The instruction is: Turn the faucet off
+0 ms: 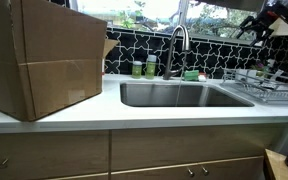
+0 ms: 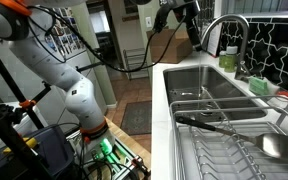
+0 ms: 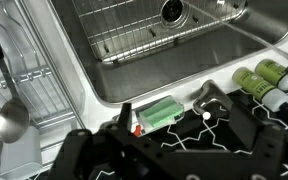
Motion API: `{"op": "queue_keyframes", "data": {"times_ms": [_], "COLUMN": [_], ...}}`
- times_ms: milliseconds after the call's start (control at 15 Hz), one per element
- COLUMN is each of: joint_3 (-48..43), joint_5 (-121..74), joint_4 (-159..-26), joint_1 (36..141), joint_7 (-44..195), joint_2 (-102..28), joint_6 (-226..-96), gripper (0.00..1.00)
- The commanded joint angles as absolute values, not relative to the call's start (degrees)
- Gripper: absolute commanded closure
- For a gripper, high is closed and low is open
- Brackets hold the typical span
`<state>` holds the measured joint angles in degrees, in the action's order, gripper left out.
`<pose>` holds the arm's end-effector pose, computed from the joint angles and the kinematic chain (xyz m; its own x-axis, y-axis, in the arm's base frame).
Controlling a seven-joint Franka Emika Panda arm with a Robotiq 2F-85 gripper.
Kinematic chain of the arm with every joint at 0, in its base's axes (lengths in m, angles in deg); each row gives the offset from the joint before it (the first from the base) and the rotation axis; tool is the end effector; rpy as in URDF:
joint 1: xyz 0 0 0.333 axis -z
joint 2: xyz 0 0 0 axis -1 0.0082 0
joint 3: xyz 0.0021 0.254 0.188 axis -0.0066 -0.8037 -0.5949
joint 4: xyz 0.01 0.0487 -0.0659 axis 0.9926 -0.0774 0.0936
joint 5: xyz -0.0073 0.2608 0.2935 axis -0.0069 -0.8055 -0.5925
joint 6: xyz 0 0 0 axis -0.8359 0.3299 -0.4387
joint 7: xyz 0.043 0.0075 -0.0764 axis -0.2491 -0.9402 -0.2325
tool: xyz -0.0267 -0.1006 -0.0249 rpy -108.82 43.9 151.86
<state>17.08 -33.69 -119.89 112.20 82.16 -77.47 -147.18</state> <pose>0.3070 -0.3608 0.6190 0.4264 -0.8498 0.3100 -0.7787 -0.5192 -0.3523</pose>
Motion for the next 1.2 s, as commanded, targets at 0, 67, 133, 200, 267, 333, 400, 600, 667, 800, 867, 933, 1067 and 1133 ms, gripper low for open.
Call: {"op": "queue_keyframes", "data": {"times_ms": [0,67,133,200,267,333,400,600,667,800,867,933,1067,1133], "joint_3": [19.34,17.68,17.82,17.85,17.86,17.87,17.9,18.41,18.85,19.46,19.45,19.28,18.44,17.83], "joint_5": [-38.72,-36.36,-37.19,-37.63,-37.84,-37.95,-38.0,-38.68,-39.27,-41.14,-42.2,-43.14,-44.79,-45.28], "joint_4": [-111.25,-115.76,-114.06,-112.84,-112.02,-111.65,-111.45,-108.41,-105.96,-101.53,-99.72,-96.82,-91.83,-89.9], "joint_1": [110.88,112.29,112.14,112.0,111.92,111.9,111.9,112.11,112.07,111.71,111.72,111.81,112.5,112.96], "joint_7": [81.22,81.92,81.91,81.92,81.92,81.92,81.92,83.99,84.7,83.99,83.45,82.64,80.71,80.21], "joint_2": [-67.53,-72.47,-70.46,-68.95,-68.01,-67.56,-67.44,-64.23,-61.11,-55.83,-53.28,-49.99,-44.05,-41.58], "joint_6": [-147.44,-147.61,-147.6,-147.59,-147.59,-147.58,-147.58,-146.73,-146.93,-146.7,-147.38,-146.88,-146.51,-148.04], "gripper": [0.0,0.0,0.0,0.0,0.0,0.0,0.0,0.0,0.0,0.0,0.0,0.0,0.0,0.0]}}
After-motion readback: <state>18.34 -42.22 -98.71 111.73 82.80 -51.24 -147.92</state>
